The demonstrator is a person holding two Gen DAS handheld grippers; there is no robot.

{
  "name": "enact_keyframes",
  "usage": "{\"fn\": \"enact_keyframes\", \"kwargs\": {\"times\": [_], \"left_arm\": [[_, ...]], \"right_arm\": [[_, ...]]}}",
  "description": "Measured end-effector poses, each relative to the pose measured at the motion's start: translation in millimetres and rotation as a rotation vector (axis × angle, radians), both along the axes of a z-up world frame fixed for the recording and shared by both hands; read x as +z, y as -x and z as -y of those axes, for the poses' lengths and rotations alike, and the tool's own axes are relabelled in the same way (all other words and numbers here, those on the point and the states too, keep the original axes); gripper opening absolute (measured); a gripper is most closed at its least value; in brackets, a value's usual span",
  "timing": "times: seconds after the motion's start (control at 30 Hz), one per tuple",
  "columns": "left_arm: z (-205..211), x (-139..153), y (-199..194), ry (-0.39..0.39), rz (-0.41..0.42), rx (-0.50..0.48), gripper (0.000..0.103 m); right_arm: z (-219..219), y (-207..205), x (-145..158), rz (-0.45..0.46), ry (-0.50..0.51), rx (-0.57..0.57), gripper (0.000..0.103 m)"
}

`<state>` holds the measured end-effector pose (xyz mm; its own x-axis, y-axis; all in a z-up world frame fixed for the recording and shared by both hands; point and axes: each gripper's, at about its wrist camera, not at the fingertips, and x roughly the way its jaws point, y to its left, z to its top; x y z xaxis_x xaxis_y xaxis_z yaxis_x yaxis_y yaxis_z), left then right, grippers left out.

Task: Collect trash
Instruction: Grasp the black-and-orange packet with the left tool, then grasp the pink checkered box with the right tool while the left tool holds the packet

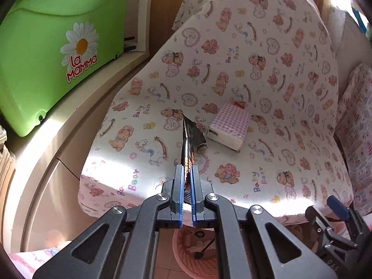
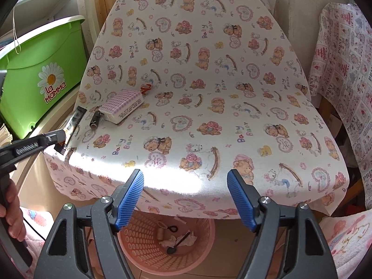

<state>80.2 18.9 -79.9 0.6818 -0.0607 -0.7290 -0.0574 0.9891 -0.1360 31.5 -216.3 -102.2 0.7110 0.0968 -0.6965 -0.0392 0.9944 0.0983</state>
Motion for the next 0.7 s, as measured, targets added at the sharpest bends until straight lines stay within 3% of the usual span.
{"fn": "enact_keyframes", "kwargs": {"times": [0.2, 0.27, 0.47, 0.7], "left_arm": [[-29, 11, 3, 0.177, 0.033, 0.044, 0.004], [-35, 15, 4, 0.204, 0.046, 0.064, 0.004], [-33, 14, 0, 0.086, 0.024, 0.092, 0.004], [-36, -4, -8, 0.086, -0.047, 0.115, 0.004]], "right_arm": [[-20, -18, 9, 0.017, -0.036, 0.046, 0.079], [-29, -28, 15, 0.031, -0.034, 0.057, 0.087], [-59, -79, 17, -0.038, -0.121, 0.088, 0.09], [-103, -125, 15, -0.08, -0.068, 0.103, 0.09]]}}
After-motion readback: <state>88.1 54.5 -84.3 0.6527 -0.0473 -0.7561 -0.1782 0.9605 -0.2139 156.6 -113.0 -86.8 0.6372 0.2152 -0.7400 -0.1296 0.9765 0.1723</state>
